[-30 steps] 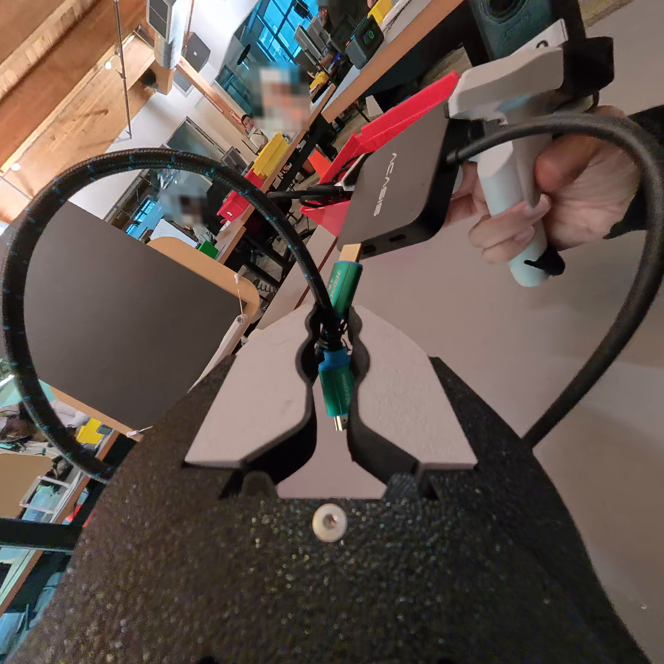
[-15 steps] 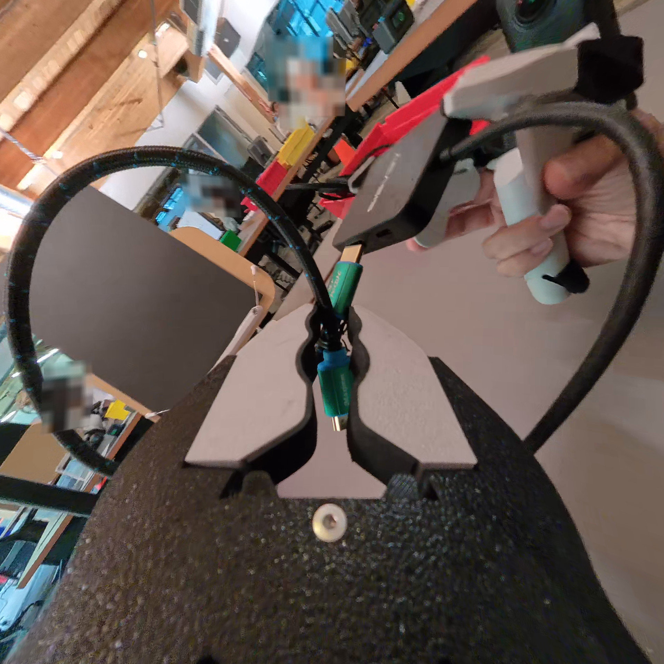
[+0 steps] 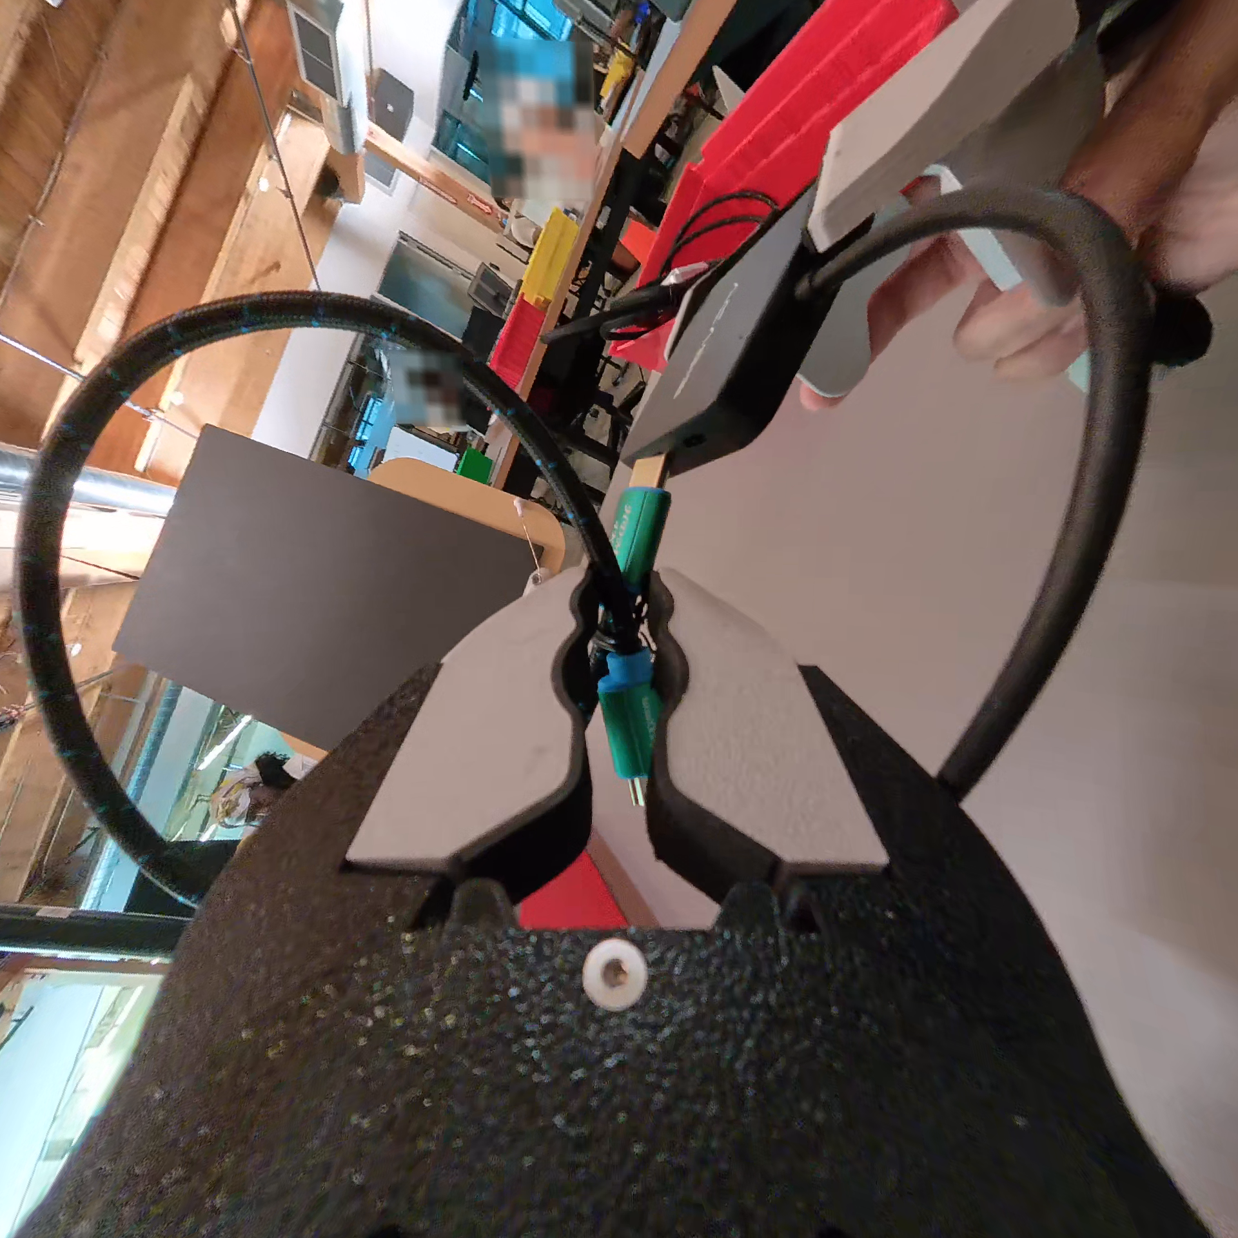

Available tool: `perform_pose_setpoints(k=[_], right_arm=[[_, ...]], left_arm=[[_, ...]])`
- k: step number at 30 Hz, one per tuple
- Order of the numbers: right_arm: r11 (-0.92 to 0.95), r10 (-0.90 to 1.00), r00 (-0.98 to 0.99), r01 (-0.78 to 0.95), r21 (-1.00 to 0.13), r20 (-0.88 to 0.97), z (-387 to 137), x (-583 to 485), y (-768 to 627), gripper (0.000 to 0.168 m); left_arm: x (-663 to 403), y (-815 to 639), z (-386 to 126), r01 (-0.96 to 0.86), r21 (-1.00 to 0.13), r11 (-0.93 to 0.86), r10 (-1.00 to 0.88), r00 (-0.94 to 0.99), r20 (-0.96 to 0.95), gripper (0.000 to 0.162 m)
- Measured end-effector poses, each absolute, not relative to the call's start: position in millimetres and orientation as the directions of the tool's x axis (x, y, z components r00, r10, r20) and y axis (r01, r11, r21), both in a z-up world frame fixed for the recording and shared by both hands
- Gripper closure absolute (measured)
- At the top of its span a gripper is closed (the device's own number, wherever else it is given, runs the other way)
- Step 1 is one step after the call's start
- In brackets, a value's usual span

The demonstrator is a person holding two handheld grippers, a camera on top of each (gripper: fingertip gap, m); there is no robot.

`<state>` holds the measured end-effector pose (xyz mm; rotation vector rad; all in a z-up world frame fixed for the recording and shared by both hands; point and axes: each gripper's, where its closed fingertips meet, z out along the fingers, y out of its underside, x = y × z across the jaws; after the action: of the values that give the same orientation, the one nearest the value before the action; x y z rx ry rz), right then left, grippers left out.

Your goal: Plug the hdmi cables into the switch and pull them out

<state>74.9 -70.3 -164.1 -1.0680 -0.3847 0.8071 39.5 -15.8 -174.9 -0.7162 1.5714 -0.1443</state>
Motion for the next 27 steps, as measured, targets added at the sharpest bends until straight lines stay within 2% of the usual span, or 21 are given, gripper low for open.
perform_pose_setpoints(k=[4, 8, 13, 18, 27], right_arm=[[0.216, 0.731, 0.679, -0.329, -0.919, -0.071, -172.3, 69.8, -66.5, 0.099], [0.212, 0.717, 0.695, -0.284, -0.935, -0.049, -174.2, 67.5, -64.9, 0.099], [0.202, 0.689, 0.724, -0.207, -0.957, -0.011, -178.1, 66.9, -62.3, 0.099], [0.200, 0.677, 0.736, -0.191, -0.961, -0.005, -179.2, 69.8, -62.4, 0.099], [0.186, 0.677, 0.736, -0.158, -0.970, 0.010, -185.0, 64.5, -58.6, 0.099]], left_arm=[[37.5, -12.5, -174.6, -0.354, -0.476, 0.805, -0.504, 0.014, -0.863, 0.149], [35.2, -9.3, -175.5, -0.370, -0.409, 0.834, -0.455, -0.044, -0.889, 0.149], [34.2, -6.0, -179.9, -0.408, -0.266, 0.873, -0.339, -0.118, -0.933, 0.149], [38.8, -7.9, -174.2, -0.380, -0.354, 0.855, -0.404, -0.058, -0.913, 0.149], [37.1, -6.7, -170.5, -0.358, -0.308, 0.882, -0.368, -0.111, -0.923, 0.150]])
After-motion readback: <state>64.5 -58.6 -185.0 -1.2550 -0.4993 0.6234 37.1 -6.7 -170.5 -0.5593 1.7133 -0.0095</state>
